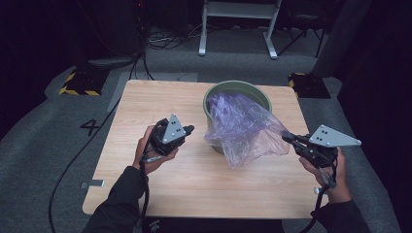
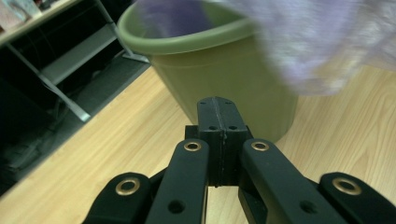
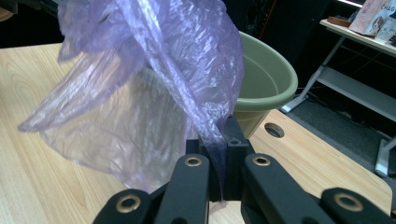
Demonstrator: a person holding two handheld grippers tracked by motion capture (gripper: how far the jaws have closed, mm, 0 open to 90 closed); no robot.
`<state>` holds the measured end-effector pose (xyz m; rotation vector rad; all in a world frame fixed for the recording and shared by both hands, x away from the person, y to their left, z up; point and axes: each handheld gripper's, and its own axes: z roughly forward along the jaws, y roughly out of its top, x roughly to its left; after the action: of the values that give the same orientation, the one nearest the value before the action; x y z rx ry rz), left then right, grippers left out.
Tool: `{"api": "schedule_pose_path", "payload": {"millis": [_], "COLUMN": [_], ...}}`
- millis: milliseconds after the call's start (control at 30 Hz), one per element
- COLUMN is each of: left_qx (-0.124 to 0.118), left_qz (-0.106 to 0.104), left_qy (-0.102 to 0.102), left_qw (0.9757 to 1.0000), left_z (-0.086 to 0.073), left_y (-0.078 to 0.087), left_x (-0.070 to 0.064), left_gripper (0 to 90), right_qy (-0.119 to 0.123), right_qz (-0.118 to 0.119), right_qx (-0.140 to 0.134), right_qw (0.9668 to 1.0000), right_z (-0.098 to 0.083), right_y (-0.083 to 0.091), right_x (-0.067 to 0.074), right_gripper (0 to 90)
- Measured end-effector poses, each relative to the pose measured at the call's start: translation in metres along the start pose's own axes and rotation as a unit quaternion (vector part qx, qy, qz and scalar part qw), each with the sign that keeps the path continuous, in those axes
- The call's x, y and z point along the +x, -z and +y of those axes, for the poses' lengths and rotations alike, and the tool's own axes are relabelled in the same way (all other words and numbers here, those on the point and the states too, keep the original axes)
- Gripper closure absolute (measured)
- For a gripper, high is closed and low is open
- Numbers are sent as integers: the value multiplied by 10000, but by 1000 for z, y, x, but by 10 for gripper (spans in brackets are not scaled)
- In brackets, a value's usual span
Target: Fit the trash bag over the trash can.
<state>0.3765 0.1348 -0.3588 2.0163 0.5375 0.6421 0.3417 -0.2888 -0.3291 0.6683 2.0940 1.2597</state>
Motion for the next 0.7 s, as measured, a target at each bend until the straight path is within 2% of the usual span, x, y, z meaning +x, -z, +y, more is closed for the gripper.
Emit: {"api": "schedule_pose_path", "payload": {"millis": [33, 67, 100, 167, 200, 233, 333, 400, 433, 467, 533, 567, 600, 633, 700], "left_qx": [-81, -152, -242, -407, -506, -567, -664, -648, -533, -368, -290, -43, -43, 26, 125], "left_qz": [-58, -65, -98, -260, -346, -446, -752, -808, -710, -516, -490, -328, -328, -256, -228], "left_qy": [86, 131, 202, 300, 305, 329, 390, 413, 375, 340, 304, 101, 101, 40, 16], "left_qw": [9999, 9998, 9995, 9984, 9977, 9968, 9942, 9938, 9953, 9974, 9979, 9994, 9994, 9997, 9997], "left_z": [0, 1, 2, 7, 10, 14, 28, 35, 39, 43, 45, 46, 46, 46, 45], "left_y": [1, 1, 1, 2, 2, 2, 0, -4, -7, -12, -19, -27, -27, -30, -35], "left_x": [0, -2, -5, -13, -17, -21, -30, -34, -35, -36, -33, -28, -28, -25, -17], "left_gripper": [860, 762, 606, 372, 307, 307, 216, 210, 219, 266, 435, 558, 627, 627, 773], "right_qy": [12, 36, 58, 123, 133, 133, 156, 185, 195, 213, 245, 202, 202, 183, 129], "right_qz": [10, 13, 12, 37, 32, 32, 28, 30, 41, 54, 48, 61, 61, 55, 26], "right_qx": [-2, -4, -11, -23, -34, -34, -88, -112, -115, -126, -112, -120, -120, -110, -75], "right_qw": [10000, 10000, 10000, 9999, 9999, 9999, 9998, 9998, 9997, 9997, 9996, 9997, 9997, 9998, 9999], "right_z": [0, 1, 2, 5, 6, 6, 8, 10, 11, 12, 13, 14, 14, 14, 15], "right_y": [0, 0, 0, -2, -2, -2, -4, -5, -5, -6, -7, -8, -8, -9, -11], "right_x": [1, 2, 4, 7, 8, 8, 8, 9, 10, 10, 10, 9, 9, 7, 3], "right_gripper": [900, 900, 900, 900, 900, 900, 900, 900, 900, 900, 900, 900, 900, 900, 900]}}
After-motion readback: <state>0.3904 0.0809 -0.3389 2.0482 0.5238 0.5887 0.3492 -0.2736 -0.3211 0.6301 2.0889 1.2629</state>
